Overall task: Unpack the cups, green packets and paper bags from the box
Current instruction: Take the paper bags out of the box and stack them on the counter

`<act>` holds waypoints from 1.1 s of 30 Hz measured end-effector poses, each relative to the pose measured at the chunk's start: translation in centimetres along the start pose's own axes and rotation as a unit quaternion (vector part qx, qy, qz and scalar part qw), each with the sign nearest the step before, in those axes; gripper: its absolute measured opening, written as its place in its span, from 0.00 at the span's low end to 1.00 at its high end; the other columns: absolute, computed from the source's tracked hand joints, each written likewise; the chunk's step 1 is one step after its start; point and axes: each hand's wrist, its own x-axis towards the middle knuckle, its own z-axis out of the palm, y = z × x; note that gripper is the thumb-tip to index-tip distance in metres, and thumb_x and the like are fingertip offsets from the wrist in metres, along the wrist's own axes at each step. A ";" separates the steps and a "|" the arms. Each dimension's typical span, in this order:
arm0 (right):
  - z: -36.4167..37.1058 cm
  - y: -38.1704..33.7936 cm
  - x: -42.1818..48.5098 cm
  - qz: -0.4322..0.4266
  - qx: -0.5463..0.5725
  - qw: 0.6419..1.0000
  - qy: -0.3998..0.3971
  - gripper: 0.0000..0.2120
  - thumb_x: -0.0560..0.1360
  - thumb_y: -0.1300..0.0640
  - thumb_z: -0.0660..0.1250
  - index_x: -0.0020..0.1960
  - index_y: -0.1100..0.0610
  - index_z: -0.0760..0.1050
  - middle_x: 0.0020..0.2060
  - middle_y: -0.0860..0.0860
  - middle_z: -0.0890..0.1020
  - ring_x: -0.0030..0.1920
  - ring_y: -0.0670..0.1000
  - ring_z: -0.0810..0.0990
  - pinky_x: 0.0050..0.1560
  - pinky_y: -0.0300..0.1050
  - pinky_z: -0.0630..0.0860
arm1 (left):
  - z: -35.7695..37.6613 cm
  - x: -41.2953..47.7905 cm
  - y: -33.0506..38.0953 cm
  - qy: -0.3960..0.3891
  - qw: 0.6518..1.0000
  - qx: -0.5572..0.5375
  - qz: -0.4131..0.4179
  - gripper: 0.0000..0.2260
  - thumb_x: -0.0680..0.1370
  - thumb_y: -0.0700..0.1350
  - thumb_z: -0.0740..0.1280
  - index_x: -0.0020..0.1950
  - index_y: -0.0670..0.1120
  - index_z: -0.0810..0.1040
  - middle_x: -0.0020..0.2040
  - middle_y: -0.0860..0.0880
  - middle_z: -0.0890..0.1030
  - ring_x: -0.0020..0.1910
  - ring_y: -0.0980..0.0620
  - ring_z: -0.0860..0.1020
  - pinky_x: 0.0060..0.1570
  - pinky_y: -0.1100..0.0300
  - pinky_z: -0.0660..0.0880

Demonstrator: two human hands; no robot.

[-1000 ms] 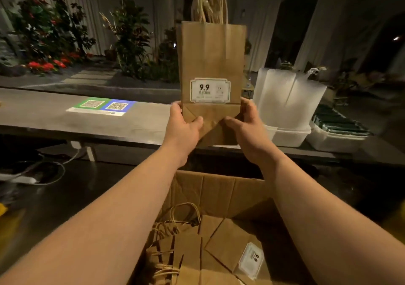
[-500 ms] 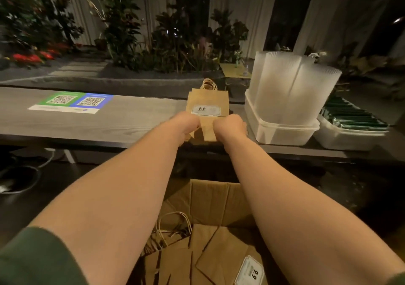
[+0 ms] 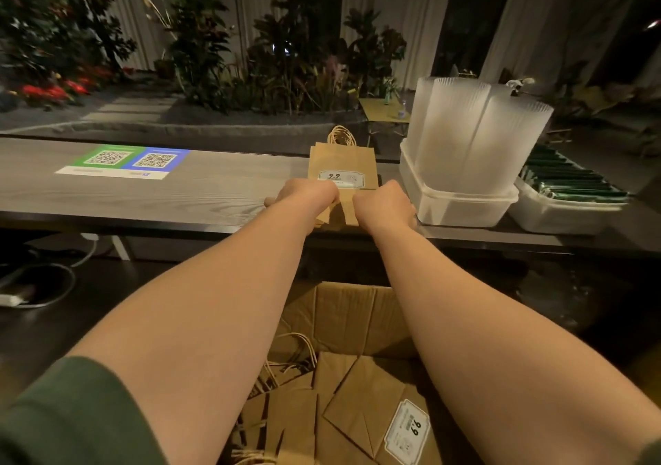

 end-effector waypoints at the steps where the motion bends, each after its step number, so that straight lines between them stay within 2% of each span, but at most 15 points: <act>1: -0.5 0.0 -0.2 0.001 0.014 1.000 -0.012 0.24 0.78 0.47 0.69 0.70 0.55 0.70 0.62 0.56 0.79 0.61 0.58 0.77 0.62 0.57 0.77 | -0.3 -0.6 0.3 -0.011 1.000 -0.024 -0.004 0.23 0.70 0.53 0.73 0.60 0.47 0.72 0.51 0.44 0.74 0.56 0.43 0.73 0.48 0.50 0.75; 4: -2.9 0.5 -1.8 -0.018 0.066 0.997 -0.034 0.29 0.80 0.43 0.66 0.76 0.55 0.65 0.69 0.56 0.75 0.66 0.58 0.75 0.64 0.55 0.77 | -1.8 -2.9 0.5 -0.011 0.997 -0.077 -0.006 0.18 0.78 0.51 0.68 0.65 0.47 0.72 0.48 0.46 0.73 0.50 0.45 0.73 0.40 0.51 0.69; 7: -6.0 2.6 -5.8 -0.118 0.109 0.986 -0.049 0.19 0.82 0.48 0.65 0.70 0.54 0.72 0.61 0.51 0.79 0.60 0.50 0.78 0.59 0.49 0.78 | -3.5 -6.9 -0.8 -0.009 0.994 -0.101 0.042 0.18 0.81 0.50 0.67 0.69 0.47 0.72 0.54 0.48 0.75 0.52 0.48 0.72 0.46 0.51 0.69; 9: -6.7 6.1 -8.6 -0.166 0.111 0.978 -0.053 0.08 0.82 0.51 0.66 0.59 0.52 0.77 0.50 0.47 0.81 0.50 0.45 0.80 0.50 0.41 0.78 | -4.4 -10.0 -2.8 -0.023 0.990 -0.113 0.083 0.11 0.82 0.49 0.66 0.63 0.49 0.75 0.53 0.51 0.76 0.55 0.49 0.72 0.50 0.51 0.69; 11: -5.7 10.7 -10.6 -0.161 0.058 0.981 -0.094 0.08 0.80 0.51 0.69 0.58 0.51 0.78 0.48 0.47 0.81 0.49 0.46 0.81 0.49 0.44 0.81 | -5.4 -13.8 -5.4 -0.058 0.987 -0.101 0.114 0.03 0.83 0.48 0.66 0.54 0.50 0.76 0.52 0.50 0.78 0.54 0.49 0.75 0.50 0.52 0.71; 12: -4.7 13.0 -11.2 -0.141 -0.007 0.981 -0.135 0.14 0.78 0.49 0.71 0.61 0.51 0.76 0.52 0.48 0.82 0.52 0.48 0.81 0.53 0.48 0.82 | -5.8 -15.7 -6.7 -0.081 0.985 -0.088 0.122 0.02 0.83 0.48 0.66 0.53 0.51 0.77 0.51 0.49 0.79 0.53 0.50 0.77 0.49 0.53 0.72; 14: -2.5 17.7 -11.9 -0.073 -0.179 0.953 -0.235 0.35 0.73 0.43 0.76 0.74 0.53 0.68 0.67 0.54 0.77 0.65 0.55 0.77 0.64 0.55 0.79 | -5.8 -18.6 -9.7 -0.126 0.983 -0.028 0.129 0.03 0.82 0.47 0.67 0.53 0.51 0.79 0.49 0.48 0.81 0.49 0.50 0.79 0.46 0.55 0.75; 17: -1.2 23.9 -13.1 -0.010 -0.349 0.881 -0.319 0.60 0.67 0.36 0.78 0.84 0.54 0.44 0.82 0.60 0.53 0.81 0.66 0.52 0.79 0.64 0.58 | -4.6 -21.4 -14.2 -0.140 0.978 0.075 0.136 0.00 0.81 0.48 0.69 0.51 0.53 0.79 0.46 0.50 0.83 0.46 0.52 0.81 0.48 0.55 0.81; 18: -1.4 25.2 -14.0 -0.006 -0.380 0.858 -0.346 0.62 0.67 0.36 0.78 0.83 0.52 0.40 0.83 0.60 0.48 0.81 0.66 0.47 0.79 0.65 0.54 | -4.4 -22.0 -15.6 -0.125 0.978 0.098 0.139 0.01 0.80 0.48 0.70 0.50 0.54 0.79 0.45 0.51 0.82 0.45 0.52 0.81 0.48 0.55 0.81; 20: -1.7 26.8 -15.5 -0.007 -0.425 0.826 -0.370 0.63 0.67 0.39 0.79 0.83 0.50 0.37 0.83 0.59 0.45 0.81 0.66 0.47 0.79 0.67 0.53 | -3.8 -22.1 -17.6 -0.100 0.976 0.122 0.148 0.02 0.80 0.48 0.70 0.48 0.55 0.79 0.41 0.52 0.82 0.41 0.54 0.80 0.44 0.57 0.80; 24: -2.8 26.4 -17.0 -0.041 -0.444 0.824 -0.350 0.62 0.66 0.41 0.81 0.83 0.49 0.41 0.82 0.58 0.48 0.81 0.66 0.49 0.78 0.70 0.55 | -3.1 -21.9 -20.4 -0.093 0.976 0.102 0.171 0.04 0.80 0.46 0.68 0.47 0.54 0.79 0.39 0.53 0.80 0.37 0.55 0.77 0.37 0.62 0.74; 27: -4.7 24.3 -17.7 -0.095 -0.454 0.820 -0.336 0.62 0.66 0.44 0.81 0.83 0.44 0.39 0.83 0.56 0.48 0.81 0.64 0.47 0.78 0.71 0.50 | -3.2 -21.5 -21.5 -0.100 0.969 0.103 0.201 0.04 0.80 0.46 0.69 0.51 0.56 0.78 0.47 0.55 0.81 0.47 0.55 0.79 0.46 0.60 0.77; 29: -5.7 22.9 -19.1 -0.191 -0.497 0.799 -0.279 0.60 0.68 0.46 0.80 0.82 0.41 0.37 0.82 0.55 0.46 0.81 0.65 0.44 0.77 0.73 0.42 | -3.2 -21.0 -22.0 -0.108 0.952 0.155 0.242 0.12 0.79 0.48 0.70 0.61 0.58 0.75 0.61 0.57 0.77 0.62 0.55 0.75 0.61 0.57 0.75; 31: -6.6 21.6 -20.8 -0.314 -0.549 0.747 -0.204 0.55 0.74 0.47 0.75 0.81 0.40 0.35 0.82 0.57 0.43 0.81 0.66 0.39 0.74 0.74 0.34 | -3.0 -20.8 -21.9 -0.123 0.925 0.220 0.284 0.28 0.77 0.49 0.72 0.74 0.59 0.66 0.74 0.57 0.67 0.76 0.53 0.62 0.75 0.50 0.65; 33: -7.2 20.3 -21.9 -0.428 -0.561 0.692 -0.154 0.48 0.79 0.49 0.68 0.81 0.40 0.32 0.82 0.57 0.39 0.80 0.66 0.34 0.71 0.73 0.27 | -3.0 -21.0 -21.5 -0.156 0.911 0.242 0.295 0.38 0.76 0.49 0.73 0.80 0.60 0.56 0.79 0.56 0.60 0.81 0.50 0.54 0.79 0.44 0.57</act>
